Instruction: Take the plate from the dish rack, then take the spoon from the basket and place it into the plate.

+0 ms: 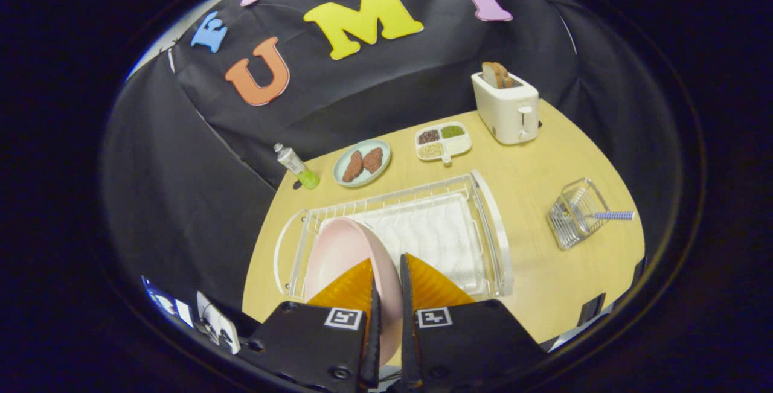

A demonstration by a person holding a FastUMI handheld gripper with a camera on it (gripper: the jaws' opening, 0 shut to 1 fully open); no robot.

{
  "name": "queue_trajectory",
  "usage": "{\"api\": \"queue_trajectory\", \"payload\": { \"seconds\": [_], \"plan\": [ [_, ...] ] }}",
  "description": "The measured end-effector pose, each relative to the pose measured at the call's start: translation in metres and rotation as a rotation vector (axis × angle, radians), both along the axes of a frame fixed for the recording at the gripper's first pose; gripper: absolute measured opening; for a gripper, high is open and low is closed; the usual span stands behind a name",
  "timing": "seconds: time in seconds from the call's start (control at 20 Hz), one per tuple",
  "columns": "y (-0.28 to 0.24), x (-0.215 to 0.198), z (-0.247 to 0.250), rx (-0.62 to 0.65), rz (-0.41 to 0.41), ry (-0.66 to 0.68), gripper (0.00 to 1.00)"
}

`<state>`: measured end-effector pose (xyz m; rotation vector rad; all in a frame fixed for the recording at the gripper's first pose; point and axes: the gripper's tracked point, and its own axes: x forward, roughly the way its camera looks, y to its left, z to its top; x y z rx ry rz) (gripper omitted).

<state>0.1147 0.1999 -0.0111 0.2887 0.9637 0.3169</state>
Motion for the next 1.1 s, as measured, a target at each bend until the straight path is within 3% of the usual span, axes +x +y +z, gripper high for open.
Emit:
{"api": "queue_trajectory", "payload": {
  "seconds": [0.6, 1.1],
  "plan": [
    [-0.068, -0.095, -0.132, 0.237, -0.108, 0.201, 0.19],
    [-0.071, -0.076, -0.194, 0.344, -0.187, 0.258, 0.19]
  ]
}}
